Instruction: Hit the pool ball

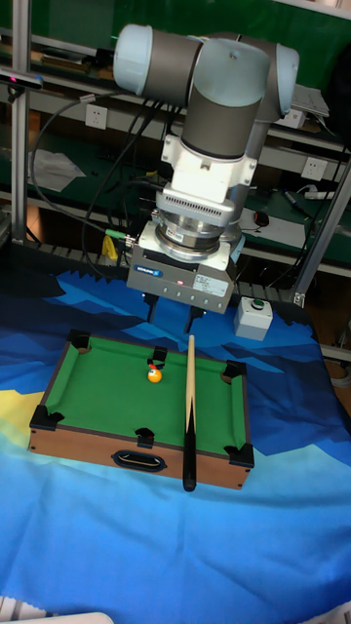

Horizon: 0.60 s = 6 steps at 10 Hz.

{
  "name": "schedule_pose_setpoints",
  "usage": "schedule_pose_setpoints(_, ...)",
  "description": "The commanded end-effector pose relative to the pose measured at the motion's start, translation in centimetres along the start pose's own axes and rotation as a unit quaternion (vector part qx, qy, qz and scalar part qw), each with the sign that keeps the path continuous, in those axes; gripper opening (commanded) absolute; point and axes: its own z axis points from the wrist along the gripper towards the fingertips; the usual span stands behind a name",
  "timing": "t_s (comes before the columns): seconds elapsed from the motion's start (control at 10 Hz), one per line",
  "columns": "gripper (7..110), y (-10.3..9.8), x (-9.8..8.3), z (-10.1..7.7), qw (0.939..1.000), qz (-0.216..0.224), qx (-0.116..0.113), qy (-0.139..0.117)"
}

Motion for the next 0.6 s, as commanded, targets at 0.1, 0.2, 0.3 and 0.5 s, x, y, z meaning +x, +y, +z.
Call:
schedule_pose_setpoints(0.1, 7, 0.3, 0.7, 0.2, 0.9972, -0.074, -0.007, 0.013)
schedule_pose_setpoints(0.2, 7, 0.5, 1.1, 0.1, 0.9988, -0.042, -0.011, 0.021)
schedule_pose_setpoints(0.3, 7, 1.9, 1.5, 0.0, 0.9988, -0.008, -0.038, 0.03)
schedule_pose_setpoints(0.5, 7, 4.5, 0.8, -0.5, 0.995, 0.032, -0.093, 0.018)
